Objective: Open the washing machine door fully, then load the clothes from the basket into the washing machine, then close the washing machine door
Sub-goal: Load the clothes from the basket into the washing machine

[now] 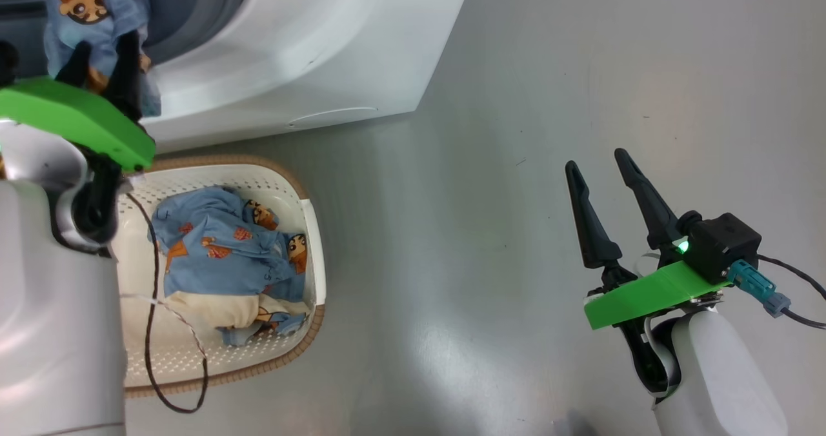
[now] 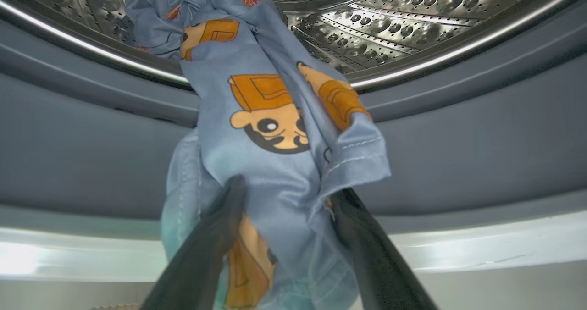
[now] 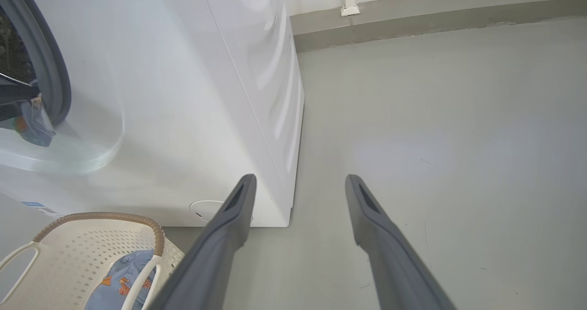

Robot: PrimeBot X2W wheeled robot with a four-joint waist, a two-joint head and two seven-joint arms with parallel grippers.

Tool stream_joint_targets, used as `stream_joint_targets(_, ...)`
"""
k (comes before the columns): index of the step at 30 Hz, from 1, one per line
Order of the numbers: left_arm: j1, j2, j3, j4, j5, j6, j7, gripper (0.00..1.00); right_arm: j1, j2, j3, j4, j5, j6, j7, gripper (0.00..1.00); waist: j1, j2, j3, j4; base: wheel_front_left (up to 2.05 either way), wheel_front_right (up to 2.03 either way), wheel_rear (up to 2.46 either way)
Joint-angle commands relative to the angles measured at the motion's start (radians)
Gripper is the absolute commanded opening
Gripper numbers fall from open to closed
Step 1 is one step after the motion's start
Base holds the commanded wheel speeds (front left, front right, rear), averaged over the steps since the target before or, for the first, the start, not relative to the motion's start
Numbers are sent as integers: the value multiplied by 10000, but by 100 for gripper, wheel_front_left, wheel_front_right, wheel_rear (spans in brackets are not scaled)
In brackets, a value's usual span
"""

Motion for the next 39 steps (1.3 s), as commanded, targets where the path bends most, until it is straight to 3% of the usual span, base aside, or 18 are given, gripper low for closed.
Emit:
stream_joint_targets(1, 60, 394, 82, 85, -20, 54, 309, 25, 149, 74, 216, -158, 69, 16, -48, 100, 0, 0, 7, 4, 0, 0, 0)
stream_joint_targets(2, 13, 418, 49, 132, -26, 33, 350, 0, 145, 74, 216, -152, 81, 16, -48, 100, 0, 0, 13, 8, 0, 0, 0)
stream_joint_targets(6, -170, 501, -88, 192, 67, -2, 233, 0, 121, 74, 228, -124, 127, 16, -48, 100, 0, 0, 29, 21, 0, 0, 0)
stream_joint_targets(23, -1874, 1099, -773, 118, 1345, -98, -3146, 0, -1, 74, 338, -230, 291, 16, -48, 100, 0, 0, 360, -51, 0, 0, 0)
stream_joint_targets(39, -4600, 2093, -1081, 1499, 1184, -422, -4209, 0, -186, 74, 537, -373, 551, 16, -48, 100, 0, 0, 1554, -646, 0, 0, 0)
